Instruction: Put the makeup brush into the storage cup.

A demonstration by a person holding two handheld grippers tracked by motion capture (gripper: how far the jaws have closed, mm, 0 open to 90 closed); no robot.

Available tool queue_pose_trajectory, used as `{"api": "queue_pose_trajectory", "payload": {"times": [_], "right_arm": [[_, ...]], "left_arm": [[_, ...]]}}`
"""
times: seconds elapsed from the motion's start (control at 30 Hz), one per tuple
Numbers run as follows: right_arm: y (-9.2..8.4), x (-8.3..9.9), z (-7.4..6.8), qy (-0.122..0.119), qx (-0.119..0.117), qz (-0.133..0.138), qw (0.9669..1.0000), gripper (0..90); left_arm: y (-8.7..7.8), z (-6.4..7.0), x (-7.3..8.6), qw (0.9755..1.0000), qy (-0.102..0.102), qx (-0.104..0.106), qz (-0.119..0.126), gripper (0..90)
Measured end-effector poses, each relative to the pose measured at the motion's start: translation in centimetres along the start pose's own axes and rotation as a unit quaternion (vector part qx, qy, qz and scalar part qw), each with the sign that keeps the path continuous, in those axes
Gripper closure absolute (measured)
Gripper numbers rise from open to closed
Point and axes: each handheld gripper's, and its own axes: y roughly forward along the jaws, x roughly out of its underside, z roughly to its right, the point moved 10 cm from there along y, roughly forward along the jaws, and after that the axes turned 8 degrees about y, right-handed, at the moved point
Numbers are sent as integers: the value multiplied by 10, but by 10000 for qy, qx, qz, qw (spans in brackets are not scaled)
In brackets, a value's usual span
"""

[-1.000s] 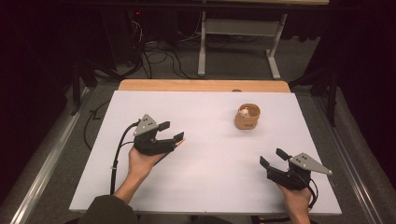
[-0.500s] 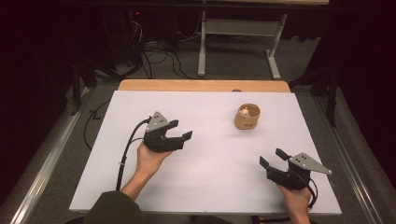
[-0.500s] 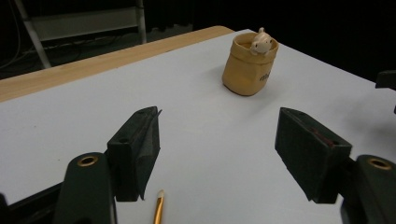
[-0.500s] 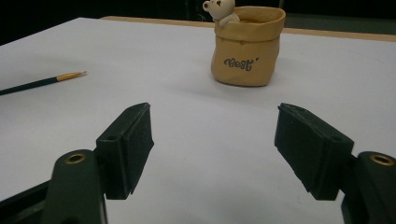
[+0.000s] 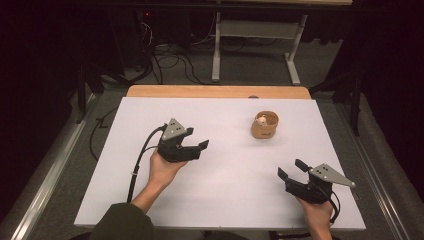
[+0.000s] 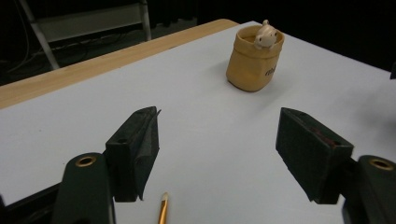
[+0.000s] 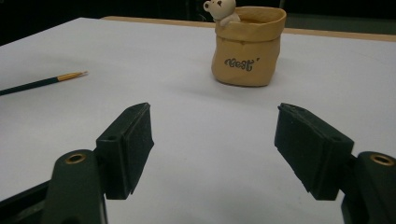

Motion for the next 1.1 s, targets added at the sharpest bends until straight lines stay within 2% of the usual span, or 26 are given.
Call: {"api": "queue_pose_trajectory", "payload": {"times": [0.13, 0.3, 0.37, 0.53, 0.83, 1.03, 1.1], "right_arm": [[1, 0, 0, -11, -18, -14, 10000, 296], [0, 0, -1, -15, -23, -4, 10000, 296], [0, 0, 0, -9, -24, -10, 10000, 296], [0, 0, -1, -12, -35, -7, 10000, 296], [1, 0, -1, -6, -39, -21, 10000, 297], [1, 0, -1, 8, -36, -31, 10000, 297], [1, 1, -1, 19, -39, -45, 10000, 297]], "left_arm": [[0, 1, 2, 9999, 58, 27, -101, 305], [-1, -3, 6, 9995, -6, 22, -324, 300], [0, -4, 6, 9992, -90, 47, -392, 295], [1, -5, 10, 9977, -90, 40, -677, 281], [1, -1, 12, 9948, 187, 121, -993, 271], [2, -2, 15, 9922, 224, 198, -1213, 263], [3, -2, 16, 9916, 174, 200, -1265, 255]]}}
